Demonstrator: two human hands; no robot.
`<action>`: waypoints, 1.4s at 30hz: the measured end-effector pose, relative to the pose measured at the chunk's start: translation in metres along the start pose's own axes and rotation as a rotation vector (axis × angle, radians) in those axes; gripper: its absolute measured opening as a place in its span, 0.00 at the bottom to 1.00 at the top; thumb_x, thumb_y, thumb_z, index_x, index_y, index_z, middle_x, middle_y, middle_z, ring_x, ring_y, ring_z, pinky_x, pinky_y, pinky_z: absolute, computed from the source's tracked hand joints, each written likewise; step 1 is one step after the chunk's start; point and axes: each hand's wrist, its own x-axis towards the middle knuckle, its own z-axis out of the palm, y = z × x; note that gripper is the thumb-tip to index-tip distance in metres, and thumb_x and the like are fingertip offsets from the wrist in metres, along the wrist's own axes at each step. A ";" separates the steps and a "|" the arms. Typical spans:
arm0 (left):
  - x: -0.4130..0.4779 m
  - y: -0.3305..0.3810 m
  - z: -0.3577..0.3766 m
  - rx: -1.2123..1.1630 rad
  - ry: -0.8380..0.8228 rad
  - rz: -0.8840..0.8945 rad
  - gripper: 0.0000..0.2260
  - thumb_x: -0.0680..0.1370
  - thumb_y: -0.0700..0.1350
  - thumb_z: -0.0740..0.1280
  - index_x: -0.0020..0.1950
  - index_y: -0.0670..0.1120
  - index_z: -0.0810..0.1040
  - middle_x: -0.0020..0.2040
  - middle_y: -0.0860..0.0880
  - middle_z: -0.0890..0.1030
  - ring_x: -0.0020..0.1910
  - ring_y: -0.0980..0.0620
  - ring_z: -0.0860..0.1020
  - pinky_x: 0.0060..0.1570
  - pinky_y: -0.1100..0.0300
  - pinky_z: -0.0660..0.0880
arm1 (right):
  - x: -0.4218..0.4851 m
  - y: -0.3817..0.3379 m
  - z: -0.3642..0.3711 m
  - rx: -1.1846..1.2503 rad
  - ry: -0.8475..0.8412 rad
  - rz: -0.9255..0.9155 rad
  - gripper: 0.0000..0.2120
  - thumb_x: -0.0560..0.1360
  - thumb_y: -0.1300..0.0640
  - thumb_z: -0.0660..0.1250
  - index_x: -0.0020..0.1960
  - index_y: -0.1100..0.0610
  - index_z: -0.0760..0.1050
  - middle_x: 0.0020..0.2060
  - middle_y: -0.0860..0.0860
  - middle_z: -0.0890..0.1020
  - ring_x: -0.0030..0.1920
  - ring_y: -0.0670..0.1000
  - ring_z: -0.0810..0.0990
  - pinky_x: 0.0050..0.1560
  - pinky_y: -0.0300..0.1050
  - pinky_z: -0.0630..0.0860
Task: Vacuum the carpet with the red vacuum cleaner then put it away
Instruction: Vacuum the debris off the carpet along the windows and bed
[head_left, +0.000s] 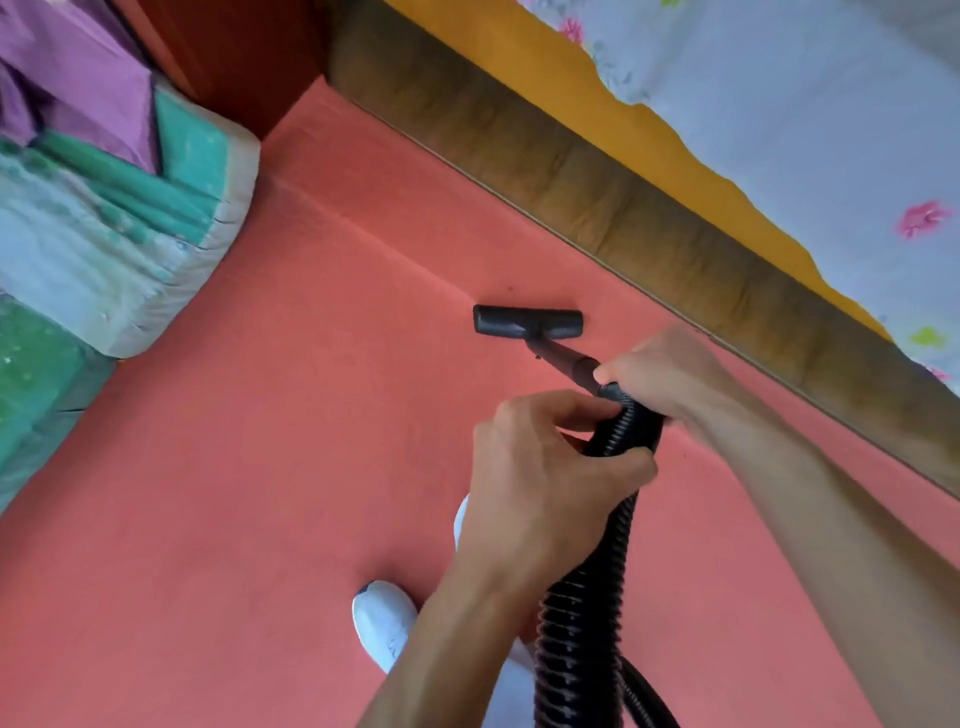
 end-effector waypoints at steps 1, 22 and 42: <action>0.003 -0.001 0.002 -0.014 0.001 -0.006 0.12 0.67 0.47 0.76 0.50 0.54 0.86 0.36 0.55 0.86 0.33 0.56 0.84 0.33 0.59 0.80 | 0.001 0.000 0.000 0.009 0.013 -0.005 0.16 0.69 0.47 0.71 0.41 0.62 0.77 0.37 0.57 0.80 0.36 0.57 0.79 0.30 0.42 0.67; 0.043 0.013 0.044 0.176 -0.051 -0.124 0.10 0.70 0.43 0.76 0.50 0.53 0.87 0.37 0.53 0.86 0.32 0.54 0.84 0.31 0.63 0.76 | 0.030 0.039 0.008 0.297 0.042 0.142 0.08 0.71 0.57 0.66 0.49 0.58 0.75 0.42 0.54 0.79 0.42 0.58 0.76 0.38 0.44 0.69; 0.067 0.034 0.081 0.362 -0.175 -0.076 0.09 0.69 0.43 0.77 0.47 0.53 0.87 0.38 0.56 0.86 0.35 0.55 0.84 0.36 0.62 0.78 | 0.062 0.094 -0.007 0.459 -0.032 0.144 0.12 0.69 0.52 0.68 0.48 0.59 0.81 0.39 0.54 0.82 0.33 0.54 0.81 0.24 0.38 0.71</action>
